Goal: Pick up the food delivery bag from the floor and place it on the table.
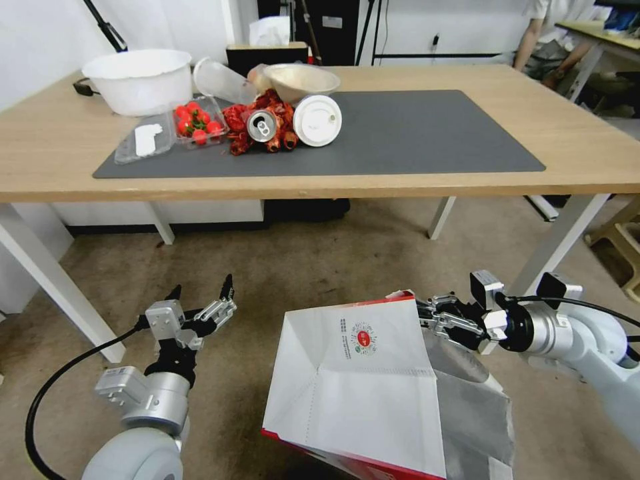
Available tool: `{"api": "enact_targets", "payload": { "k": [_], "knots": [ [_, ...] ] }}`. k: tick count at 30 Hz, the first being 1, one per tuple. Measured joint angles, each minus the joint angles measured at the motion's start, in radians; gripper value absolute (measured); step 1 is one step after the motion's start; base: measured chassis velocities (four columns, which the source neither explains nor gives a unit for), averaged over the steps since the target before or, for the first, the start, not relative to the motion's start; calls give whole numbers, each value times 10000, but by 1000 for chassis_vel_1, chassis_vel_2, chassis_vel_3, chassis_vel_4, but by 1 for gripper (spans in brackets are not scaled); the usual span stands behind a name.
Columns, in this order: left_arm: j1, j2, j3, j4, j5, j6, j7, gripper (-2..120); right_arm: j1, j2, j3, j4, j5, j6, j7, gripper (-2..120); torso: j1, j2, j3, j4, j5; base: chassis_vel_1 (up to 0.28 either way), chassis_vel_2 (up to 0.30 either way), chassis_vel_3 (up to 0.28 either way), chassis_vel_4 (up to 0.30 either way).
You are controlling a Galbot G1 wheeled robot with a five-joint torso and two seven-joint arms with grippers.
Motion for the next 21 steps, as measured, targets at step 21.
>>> {"api": "enact_targets", "payload": {
  "k": [21],
  "knots": [
    [-32,-31,28,-34,-11,95,-10,100,56,-155,49,124,167,-13,19,0,260,861,602,0,0,0,0,0,0]
  ]
}}
